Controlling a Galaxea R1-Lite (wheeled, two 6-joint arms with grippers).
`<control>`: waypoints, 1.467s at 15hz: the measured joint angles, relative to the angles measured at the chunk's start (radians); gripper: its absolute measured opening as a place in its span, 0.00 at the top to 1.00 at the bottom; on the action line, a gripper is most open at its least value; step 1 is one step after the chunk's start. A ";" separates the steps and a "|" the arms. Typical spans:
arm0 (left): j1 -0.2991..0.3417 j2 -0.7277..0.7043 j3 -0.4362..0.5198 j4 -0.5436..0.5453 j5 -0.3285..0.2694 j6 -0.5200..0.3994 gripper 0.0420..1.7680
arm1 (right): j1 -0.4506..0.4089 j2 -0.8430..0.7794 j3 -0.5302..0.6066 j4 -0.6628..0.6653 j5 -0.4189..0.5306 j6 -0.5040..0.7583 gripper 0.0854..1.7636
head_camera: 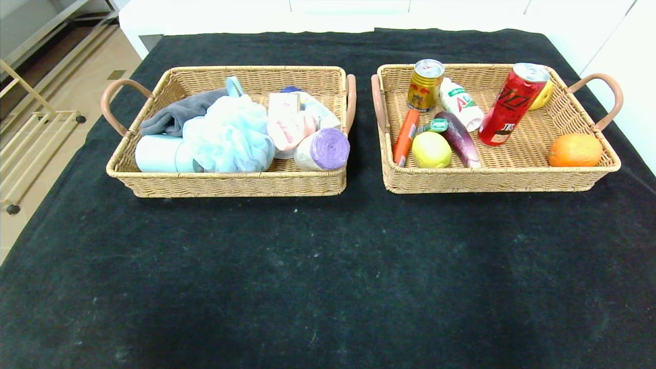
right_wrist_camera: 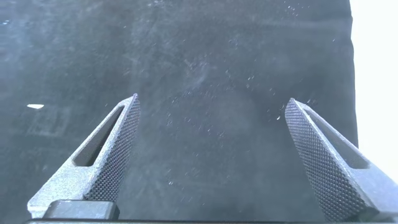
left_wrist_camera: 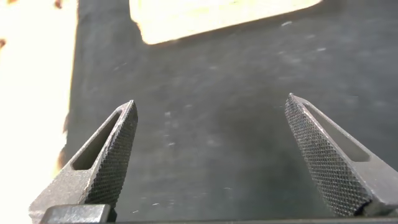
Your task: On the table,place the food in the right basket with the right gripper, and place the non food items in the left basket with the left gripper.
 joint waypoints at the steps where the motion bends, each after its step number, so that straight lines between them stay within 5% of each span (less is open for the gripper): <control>1: 0.013 -0.020 0.000 0.037 -0.018 -0.001 0.03 | -0.011 -0.023 0.013 0.000 0.004 0.021 0.04; 6: 0.020 -0.096 0.032 0.090 -0.030 -0.013 0.03 | -0.055 -0.123 0.096 -0.005 0.038 0.032 0.04; 10: 0.012 -0.195 0.134 0.067 -0.018 -0.032 0.03 | -0.072 -0.233 0.161 -0.030 0.168 0.027 0.04; 18: 0.010 -0.253 0.417 -0.253 0.073 -0.082 0.03 | -0.076 -0.331 0.541 -0.543 0.143 -0.017 0.04; 22: 0.011 -0.255 0.613 -0.391 0.072 -0.079 0.03 | -0.076 -0.336 0.639 -0.533 0.081 -0.062 0.04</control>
